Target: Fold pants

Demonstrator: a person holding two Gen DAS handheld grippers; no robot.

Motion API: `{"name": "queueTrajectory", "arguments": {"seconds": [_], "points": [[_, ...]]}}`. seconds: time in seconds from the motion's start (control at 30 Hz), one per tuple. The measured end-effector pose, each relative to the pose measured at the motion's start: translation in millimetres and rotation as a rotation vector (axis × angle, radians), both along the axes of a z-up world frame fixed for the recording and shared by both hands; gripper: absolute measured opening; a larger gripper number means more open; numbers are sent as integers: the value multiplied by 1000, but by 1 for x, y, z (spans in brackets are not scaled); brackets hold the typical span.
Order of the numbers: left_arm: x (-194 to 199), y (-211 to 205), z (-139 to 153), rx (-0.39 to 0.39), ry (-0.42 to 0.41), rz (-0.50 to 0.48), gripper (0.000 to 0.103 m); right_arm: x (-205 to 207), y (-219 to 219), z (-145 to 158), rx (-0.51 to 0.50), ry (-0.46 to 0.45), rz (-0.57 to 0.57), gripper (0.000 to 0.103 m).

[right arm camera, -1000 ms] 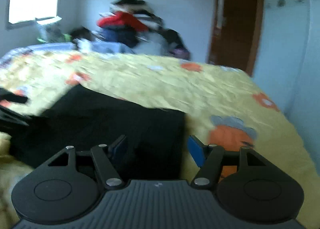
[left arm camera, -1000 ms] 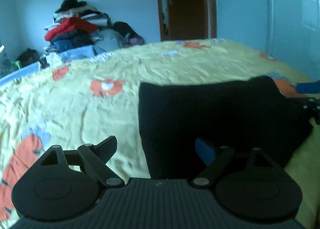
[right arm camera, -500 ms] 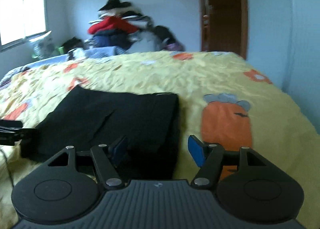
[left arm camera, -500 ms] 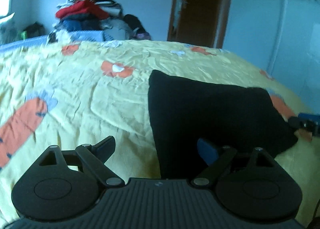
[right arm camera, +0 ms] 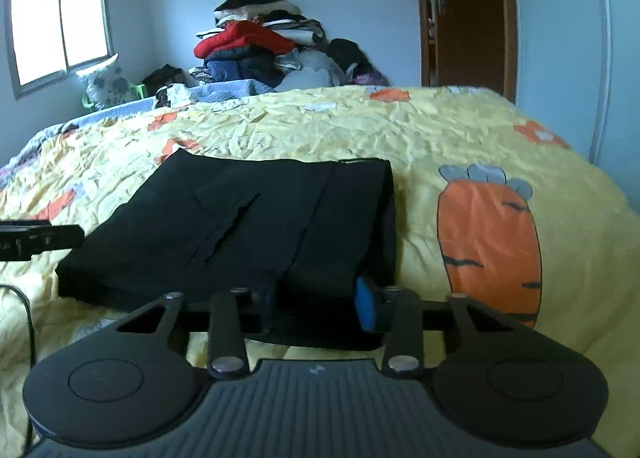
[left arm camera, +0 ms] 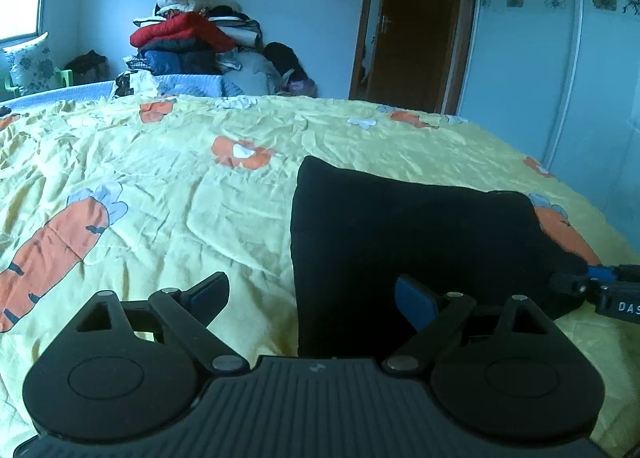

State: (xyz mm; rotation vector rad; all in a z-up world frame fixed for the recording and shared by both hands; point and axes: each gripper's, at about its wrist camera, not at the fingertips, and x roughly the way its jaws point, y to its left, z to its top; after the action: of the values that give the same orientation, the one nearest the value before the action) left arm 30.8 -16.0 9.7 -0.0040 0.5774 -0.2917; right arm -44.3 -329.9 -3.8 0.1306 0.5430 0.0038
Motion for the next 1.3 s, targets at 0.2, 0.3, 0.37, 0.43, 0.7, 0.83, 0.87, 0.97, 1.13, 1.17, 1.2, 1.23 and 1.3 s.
{"name": "queueTrajectory", "arguments": {"seconds": [0.2,0.3,0.37,0.43,0.7,0.83,0.87,0.97,1.13,1.17,1.2,1.23,1.3], "points": [[2,1,-3,-16,8,-24,92,-5,0,-4,-30,27,13,32],[10,10,-5,-83,43,-55,92,-10,-10,4,42,-9,8,41],[22,18,-7,-156,80,-85,94,-13,-27,11,116,-47,-12,43],[41,26,-10,-239,148,-118,96,-7,-54,12,201,-33,-41,44],[108,45,-38,-560,414,-286,98,58,-117,-20,536,151,151,44],[127,45,-44,-613,464,-376,101,82,-127,-28,651,200,261,44],[130,44,-44,-621,468,-392,103,88,-129,-31,680,208,282,45],[138,35,-44,-599,468,-443,103,109,-131,-36,752,216,339,45],[145,18,-46,-589,432,-432,95,134,-108,-33,710,222,357,41],[145,17,-46,-576,424,-424,85,134,-105,-32,690,221,350,39],[144,15,-46,-544,415,-410,61,134,-102,-31,674,217,342,35],[145,15,-47,-506,408,-385,45,132,-100,-30,654,217,328,30],[144,19,-49,-484,413,-353,23,125,-99,-31,650,210,300,28]]}}
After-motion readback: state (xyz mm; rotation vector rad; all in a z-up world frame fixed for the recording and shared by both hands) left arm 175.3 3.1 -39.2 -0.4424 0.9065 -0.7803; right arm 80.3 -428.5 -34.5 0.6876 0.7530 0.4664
